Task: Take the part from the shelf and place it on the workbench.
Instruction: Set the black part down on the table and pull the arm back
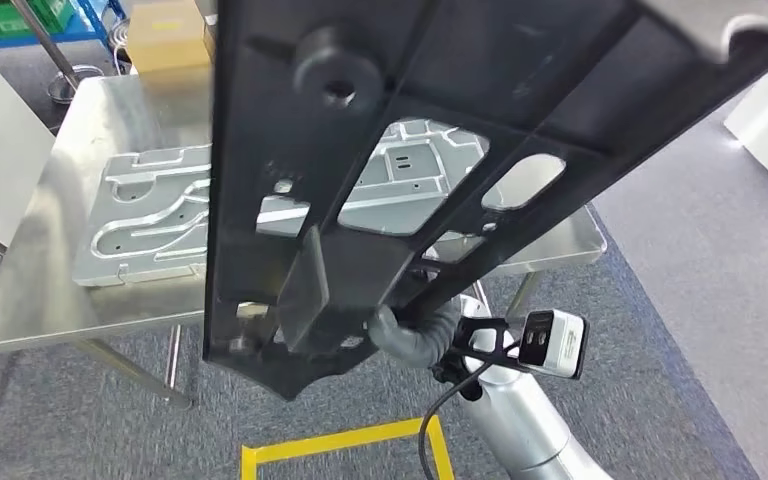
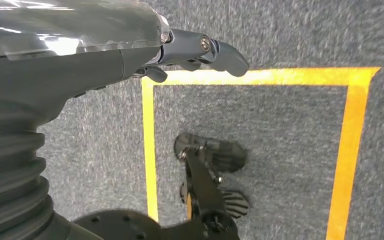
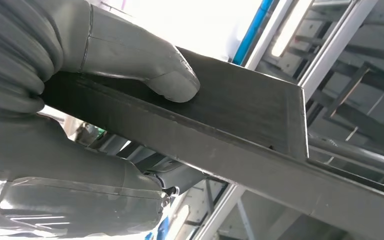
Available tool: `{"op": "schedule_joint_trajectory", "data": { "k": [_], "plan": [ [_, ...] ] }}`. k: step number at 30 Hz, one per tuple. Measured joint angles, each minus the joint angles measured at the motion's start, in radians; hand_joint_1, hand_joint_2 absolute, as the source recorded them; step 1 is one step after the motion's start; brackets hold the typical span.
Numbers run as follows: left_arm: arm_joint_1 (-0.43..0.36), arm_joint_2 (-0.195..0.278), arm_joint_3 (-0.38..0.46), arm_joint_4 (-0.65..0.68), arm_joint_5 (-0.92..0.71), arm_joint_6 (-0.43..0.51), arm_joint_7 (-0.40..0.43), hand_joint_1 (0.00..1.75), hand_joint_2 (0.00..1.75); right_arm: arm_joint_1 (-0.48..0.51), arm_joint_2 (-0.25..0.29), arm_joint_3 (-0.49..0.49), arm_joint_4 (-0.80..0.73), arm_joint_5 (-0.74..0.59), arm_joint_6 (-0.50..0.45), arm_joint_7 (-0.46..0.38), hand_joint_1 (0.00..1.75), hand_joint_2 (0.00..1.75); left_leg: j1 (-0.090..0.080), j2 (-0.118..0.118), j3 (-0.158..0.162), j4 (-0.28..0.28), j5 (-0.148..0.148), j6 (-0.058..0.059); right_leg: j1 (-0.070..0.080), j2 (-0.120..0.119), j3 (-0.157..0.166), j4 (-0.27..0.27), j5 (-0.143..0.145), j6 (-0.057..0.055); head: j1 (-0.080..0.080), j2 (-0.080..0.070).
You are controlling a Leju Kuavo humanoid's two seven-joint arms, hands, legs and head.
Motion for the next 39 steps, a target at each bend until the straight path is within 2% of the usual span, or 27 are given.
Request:
{"op": "schedule_joint_trajectory", "data": {
  "k": [3,4,5,6,7,8,9,10,13,15,16,18,19,20,21,23,24,25,28,30,31,33,34,35,36,38,39],
  "plan": [
    [0.003,0.008,0.0,0.0,0.0,-0.003,0.008,0.0,1.75,0.004,-0.001,0.034,-0.009,0.011,-0.021,0.009,1.75,1.75,0.003,0.001,-0.108,0.195,-0.073,-0.01,0.002,-0.001,0.013,-0.001,-0.012,-0.009,0.0,0.0],
    [0.005,0.009,0.0,0.0,0.0,-0.004,0.012,0.0,1.75,0.006,-0.001,0.046,-0.011,0.011,-0.026,0.013,1.75,1.75,0.003,0.001,-0.136,0.233,-0.074,-0.012,0.003,-0.001,0.019,-0.001,-0.016,-0.01,0.0,0.0],
    [0.007,0.01,0.001,0.0,0.0,-0.003,0.015,0.0,1.75,0.006,-0.001,0.057,-0.013,0.009,-0.03,0.018,1.75,1.75,0.003,0.001,-0.142,0.228,-0.053,-0.011,0.003,0.0,0.026,-0.001,-0.022,-0.009,0.0,0.0],
    [0.007,0.011,0.004,0.0,0.0,-0.002,0.018,0.0,1.75,0.007,0.0,0.068,-0.015,0.005,-0.032,0.023,1.75,1.75,0.003,0.001,-0.129,0.183,-0.013,-0.009,0.003,0.001,0.034,-0.001,-0.028,-0.008,0.0,0.0],
    [0.008,0.011,0.008,0.0,0.0,0.0,0.02,0.0,1.75,0.006,0.001,0.077,-0.017,0.0,-0.032,0.029,1.75,1.75,0.003,0.001,-0.102,0.11,0.035,-0.005,0.003,0.001,0.044,-0.001,-0.034,-0.006,0.0,0.0],
    [0.008,0.012,0.014,0.0,0.0,0.003,0.022,0.0,1.75,0.005,0.003,0.086,-0.018,-0.007,-0.031,0.034,1.75,1.75,0.0,0.0,-0.073,0.041,0.069,0.001,0.005,0.001,0.051,0.0,-0.041,-0.003,0.0,0.0],
    [0.008,0.013,0.022,0.0,0.0,0.006,0.023,0.0,1.75,0.003,0.005,0.094,-0.018,-0.014,-0.029,0.04,1.75,1.75,-0.002,0.0,-0.05,-0.012,0.089,0.008,0.006,0.002,0.055,0.001,-0.046,0.001,0.0,0.0],
    [0.008,0.013,0.031,0.0,0.0,0.011,0.023,0.0,1.75,0.0,0.008,0.102,-0.019,-0.022,-0.028,0.046,1.75,1.75,-0.005,0.0,-0.038,-0.041,0.093,0.014,0.007,0.003,0.055,0.001,-0.049,0.006,0.0,0.0],
    [0.012,0.011,0.058,0.0,0.0,0.022,0.019,0.0,1.75,-0.015,0.017,0.12,-0.015,-0.041,-0.024,0.063,1.75,1.75,-0.006,0.0,-0.033,-0.053,0.084,0.03,0.007,0.003,0.055,0.002,-0.057,0.021,0.0,0.0],
    [0.012,0.007,0.077,0.0,0.0,0.027,0.012,0.0,1.75,-0.035,0.025,0.127,-0.01,-0.051,-0.022,0.074,1.75,1.75,0.001,0.0,-0.022,-0.062,0.083,0.041,0.008,0.002,0.035,0.05,-0.085,0.032,0.0,0.0],
    [0.012,0.004,0.085,0.0,0.0,0.029,0.009,0.0,1.75,-0.045,0.027,0.129,-0.007,-0.054,-0.021,0.078,1.75,1.75,0.002,0.001,-0.016,-0.065,0.081,0.045,0.007,0.001,0.007,0.106,-0.11,0.035,0.0,0.0],
    [0.012,0.001,0.097,0.0,0.0,0.03,0.006,0.0,1.75,-0.057,0.028,0.13,0.002,-0.057,-0.019,0.084,1.75,1.75,0.002,-0.001,-0.01,-0.065,0.074,0.05,0.003,0.0,-0.077,0.247,-0.16,0.041,0.0,0.0],
    [0.014,0.0,0.101,0.0,0.0,0.03,0.004,0.0,1.75,-0.059,0.028,0.131,0.007,-0.058,-0.02,0.087,1.75,1.75,0.002,-0.005,-0.007,-0.064,0.07,0.05,0.001,0.0,-0.109,0.291,-0.163,0.043,0.0,0.0],
    [0.015,-0.002,0.105,0.0,0.0,0.029,0.002,0.0,1.75,-0.062,0.028,0.132,0.013,-0.058,-0.02,0.093,1.75,1.75,0.002,-0.01,-0.002,-0.063,0.066,0.049,0.0,0.0,-0.123,0.297,-0.146,0.044,0.0,0.0],
    [0.016,-0.003,0.107,0.0,0.0,0.027,-0.002,0.0,1.75,-0.066,0.028,0.133,0.019,-0.058,-0.022,0.098,1.75,1.75,0.002,-0.017,0.004,-0.062,0.061,0.047,-0.002,0.0,-0.115,0.262,-0.11,0.044,0.0,0.0],
    [0.015,-0.007,0.11,0.0,0.0,0.022,-0.008,0.0,1.75,-0.078,0.027,0.134,0.029,-0.058,-0.029,0.105,1.75,1.75,0.001,-0.029,0.017,-0.06,0.051,0.042,-0.002,0.015,-0.059,0.12,-0.022,0.037,0.0,0.0],
    [0.013,-0.008,0.11,0.0,0.0,0.019,-0.01,0.0,1.75,-0.082,0.027,0.134,0.034,-0.059,-0.032,0.106,1.75,1.75,-0.001,-0.035,0.019,-0.058,0.046,0.039,-0.002,0.022,-0.034,0.06,0.002,0.033,0.0,0.0],
    [0.013,-0.009,0.11,0.0,0.0,0.017,-0.011,0.0,1.75,-0.086,0.026,0.134,0.038,-0.059,-0.036,0.105,1.75,1.75,-0.001,-0.04,0.02,-0.057,0.043,0.034,0.0,0.028,-0.019,0.024,0.012,0.029,0.0,0.0],
    [0.016,-0.01,0.11,0.0,0.0,0.009,-0.01,0.0,1.75,-0.088,0.024,0.13,0.048,-0.057,-0.039,0.084,1.75,1.75,0.003,-0.044,0.018,-0.059,0.036,0.017,0.002,0.026,-0.011,0.004,0.006,0.015,0.0,0.0],
    [0.014,-0.01,0.11,0.0,0.0,0.006,-0.008,0.0,1.75,-0.089,0.023,0.123,0.05,-0.053,-0.037,0.065,1.75,1.75,0.004,-0.028,0.008,-0.027,0.016,0.007,-0.003,0.022,0.003,-0.007,0.004,0.003,0.0,0.0],
    [0.012,-0.01,0.11,0.0,0.0,0.005,-0.007,0.0,1.75,-0.089,0.023,0.12,0.05,-0.05,-0.037,0.057,1.75,1.75,0.005,-0.018,-0.013,0.021,-0.007,0.002,-0.006,0.02,0.011,-0.012,0.002,-0.001,0.0,0.0],
    [0.009,-0.009,0.11,0.0,0.0,0.005,-0.004,0.0,1.75,-0.088,0.02,0.111,0.052,-0.044,-0.041,0.049,1.75,1.75,0.006,-0.007,-0.089,0.161,-0.06,-0.006,-0.006,0.017,0.021,-0.013,-0.006,-0.006,0.0,0.0],
    [0.01,-0.009,0.11,0.0,0.0,0.004,-0.002,0.0,1.75,-0.087,0.018,0.105,0.055,-0.04,-0.045,0.045,1.75,1.75,0.008,-0.006,-0.125,0.219,-0.073,-0.009,-0.006,0.016,0.026,-0.013,-0.01,-0.006,0.0,0.0],
    [0.011,-0.009,0.11,0.0,0.0,0.003,0.0,0.0,1.75,-0.087,0.015,0.098,0.058,-0.036,-0.052,0.041,1.75,1.75,0.009,-0.005,-0.147,0.242,-0.066,-0.011,-0.006,0.016,0.031,-0.012,-0.015,-0.005,0.0,0.0],
    [0.013,-0.009,0.11,0.0,0.0,0.002,0.0,0.0,1.75,-0.086,0.012,0.089,0.061,-0.032,-0.059,0.035,1.75,1.75,0.01,-0.004,-0.148,0.223,-0.037,-0.012,-0.006,0.016,0.037,-0.011,-0.02,-0.003,0.0,0.0],
    [0.013,-0.009,0.11,0.0,0.0,0.002,-0.001,0.0,1.75,-0.086,0.006,0.065,0.064,-0.018,-0.081,0.023,1.75,1.75,0.011,-0.001,-0.1,0.091,0.05,-0.009,-0.006,0.016,0.051,-0.009,-0.033,0.003,0.0,0.0],
    [0.013,-0.009,0.11,0.0,0.0,0.002,-0.002,0.0,1.75,-0.086,0.003,0.05,0.065,-0.008,-0.093,0.018,1.75,1.75,0.01,0.0,-0.071,0.023,0.079,-0.005,-0.004,0.016,0.056,-0.006,-0.039,0.008,0.0,0.0]
  ]
}}
